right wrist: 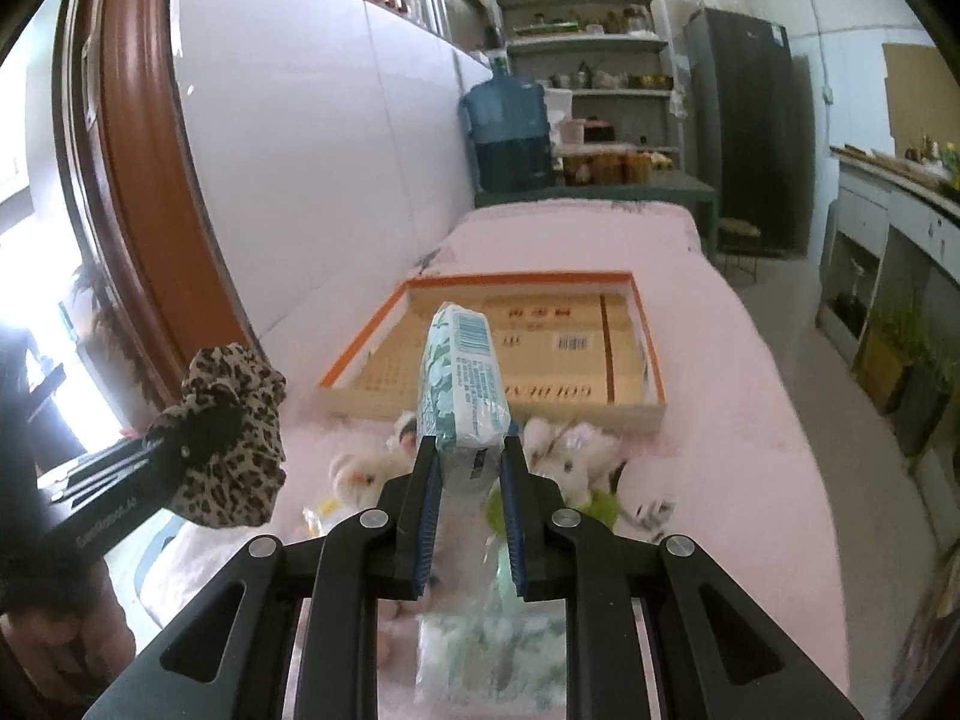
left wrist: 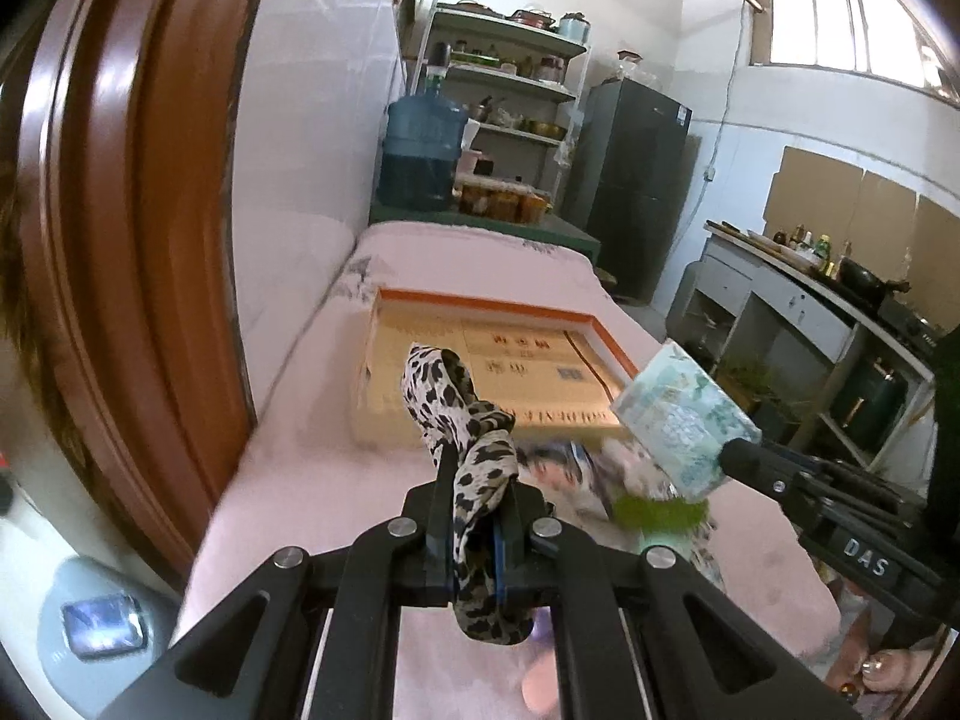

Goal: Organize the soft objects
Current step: 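Carry the scrunchie and tissue pack over the orange-rimmed tray with both tools, then open both tools to drop the scrunchie and tissue pack into the tray, then move both tools back toward the remaining soft items, then grasp the pink sponge with the left tool while the right grasps the large tissue pack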

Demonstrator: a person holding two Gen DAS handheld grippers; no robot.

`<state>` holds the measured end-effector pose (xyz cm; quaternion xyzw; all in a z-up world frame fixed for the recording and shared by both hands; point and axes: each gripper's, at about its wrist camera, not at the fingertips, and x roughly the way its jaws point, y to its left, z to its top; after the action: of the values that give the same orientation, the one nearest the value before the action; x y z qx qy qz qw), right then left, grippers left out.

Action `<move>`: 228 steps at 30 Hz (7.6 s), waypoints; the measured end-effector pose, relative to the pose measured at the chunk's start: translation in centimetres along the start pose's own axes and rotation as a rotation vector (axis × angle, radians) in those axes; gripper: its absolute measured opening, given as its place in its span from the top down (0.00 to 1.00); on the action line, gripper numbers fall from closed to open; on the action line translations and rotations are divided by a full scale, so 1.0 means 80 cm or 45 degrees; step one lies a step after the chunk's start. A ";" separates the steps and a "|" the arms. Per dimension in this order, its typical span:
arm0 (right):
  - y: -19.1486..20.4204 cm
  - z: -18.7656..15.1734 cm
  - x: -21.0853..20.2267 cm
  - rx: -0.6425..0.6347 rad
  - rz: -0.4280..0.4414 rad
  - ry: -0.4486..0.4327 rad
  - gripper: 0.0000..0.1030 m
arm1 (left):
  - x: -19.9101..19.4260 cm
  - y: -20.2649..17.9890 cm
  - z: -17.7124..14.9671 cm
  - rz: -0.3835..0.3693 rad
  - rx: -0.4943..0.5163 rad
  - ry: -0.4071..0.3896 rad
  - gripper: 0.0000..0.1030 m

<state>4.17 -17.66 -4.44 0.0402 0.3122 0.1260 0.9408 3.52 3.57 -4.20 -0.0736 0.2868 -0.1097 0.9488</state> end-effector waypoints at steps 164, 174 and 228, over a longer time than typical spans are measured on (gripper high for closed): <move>-0.027 -0.075 0.009 0.088 -0.108 0.277 0.26 | -0.019 -0.022 -0.031 -0.047 0.158 -0.055 0.36; -0.037 -0.089 0.010 0.129 -0.115 0.299 0.26 | -0.014 -0.032 -0.074 -0.144 0.183 0.028 0.36; -0.025 -0.086 0.012 0.115 0.002 0.320 0.40 | 0.004 -0.050 -0.105 -0.377 0.227 0.092 0.59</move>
<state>1.26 -19.39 -10.81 0.0667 0.4329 0.1165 0.8914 -1.60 -1.05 -10.48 -0.0265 0.2959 -0.2760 0.9141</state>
